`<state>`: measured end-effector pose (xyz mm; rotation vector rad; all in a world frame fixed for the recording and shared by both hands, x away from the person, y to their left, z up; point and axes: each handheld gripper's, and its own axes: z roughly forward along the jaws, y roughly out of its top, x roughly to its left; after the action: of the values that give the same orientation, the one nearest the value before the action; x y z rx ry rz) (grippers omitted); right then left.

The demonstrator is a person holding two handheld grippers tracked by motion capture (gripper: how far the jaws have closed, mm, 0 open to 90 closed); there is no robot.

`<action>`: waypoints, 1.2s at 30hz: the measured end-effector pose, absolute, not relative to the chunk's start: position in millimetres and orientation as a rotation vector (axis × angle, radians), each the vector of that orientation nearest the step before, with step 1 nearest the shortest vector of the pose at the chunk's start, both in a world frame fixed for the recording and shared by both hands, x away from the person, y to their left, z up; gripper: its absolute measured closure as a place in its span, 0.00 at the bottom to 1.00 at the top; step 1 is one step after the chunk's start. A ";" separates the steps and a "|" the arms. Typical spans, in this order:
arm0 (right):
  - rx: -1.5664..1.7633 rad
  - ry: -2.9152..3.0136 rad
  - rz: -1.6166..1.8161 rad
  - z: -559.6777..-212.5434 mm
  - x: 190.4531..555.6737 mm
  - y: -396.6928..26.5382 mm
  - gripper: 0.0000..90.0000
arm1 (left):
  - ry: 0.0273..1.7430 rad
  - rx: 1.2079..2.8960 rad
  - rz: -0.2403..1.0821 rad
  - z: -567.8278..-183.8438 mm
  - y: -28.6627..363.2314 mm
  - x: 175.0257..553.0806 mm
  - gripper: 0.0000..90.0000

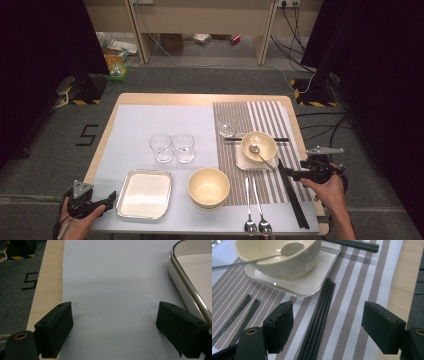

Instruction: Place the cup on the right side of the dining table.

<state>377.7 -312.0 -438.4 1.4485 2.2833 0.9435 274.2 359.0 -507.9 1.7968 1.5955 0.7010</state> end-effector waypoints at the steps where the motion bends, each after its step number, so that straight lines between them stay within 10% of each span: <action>1: 1.460 2.274 0.950 -439.4 376.8 -311.4 0.29 | 1.595 1.797 0.701 -507.9 359.0 274.2 0.14; 36: 1.403 2.299 0.917 -461.3 334.2 -307.4 0.21 | 1.590 1.791 0.705 -508.6 358.9 273.6 0.14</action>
<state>334.2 -307.4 -461.3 1.4031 2.2989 0.9170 273.6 358.9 -508.6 1.7913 1.5900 0.7053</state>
